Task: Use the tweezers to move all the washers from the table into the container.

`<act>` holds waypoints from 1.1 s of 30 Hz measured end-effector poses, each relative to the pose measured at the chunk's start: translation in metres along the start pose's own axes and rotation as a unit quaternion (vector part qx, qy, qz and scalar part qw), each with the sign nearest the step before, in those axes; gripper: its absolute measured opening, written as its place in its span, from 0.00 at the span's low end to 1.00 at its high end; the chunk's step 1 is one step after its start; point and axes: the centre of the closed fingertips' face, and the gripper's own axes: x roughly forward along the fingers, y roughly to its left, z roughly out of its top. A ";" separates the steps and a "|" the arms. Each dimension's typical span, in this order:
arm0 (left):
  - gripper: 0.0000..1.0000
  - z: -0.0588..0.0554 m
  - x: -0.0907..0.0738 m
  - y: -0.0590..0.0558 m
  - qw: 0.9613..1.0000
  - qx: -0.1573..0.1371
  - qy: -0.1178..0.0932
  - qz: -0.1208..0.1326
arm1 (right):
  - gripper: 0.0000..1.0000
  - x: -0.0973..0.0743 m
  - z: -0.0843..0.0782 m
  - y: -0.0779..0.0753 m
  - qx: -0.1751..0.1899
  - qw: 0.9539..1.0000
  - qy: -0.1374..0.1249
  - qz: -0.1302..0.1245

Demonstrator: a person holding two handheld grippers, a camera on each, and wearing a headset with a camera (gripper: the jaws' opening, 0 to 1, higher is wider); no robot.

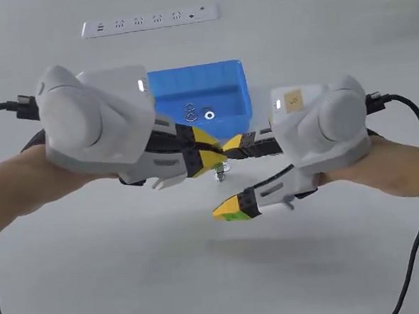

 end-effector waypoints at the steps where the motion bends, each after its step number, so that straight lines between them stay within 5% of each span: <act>1: 0.07 -0.001 0.000 0.000 1.000 0.000 0.001 -0.001 | 0.46 0.001 0.000 -0.002 -0.006 1.000 0.002 -0.001; 17: 0.08 -0.002 0.005 -0.001 1.000 0.003 0.004 -0.005 | 0.14 0.006 -0.003 -0.021 -0.040 0.999 0.008 -0.008; 33: 0.08 -0.003 0.005 0.002 1.000 0.001 0.007 0.006 | 0.10 0.007 -0.002 -0.021 -0.067 0.997 0.019 -0.011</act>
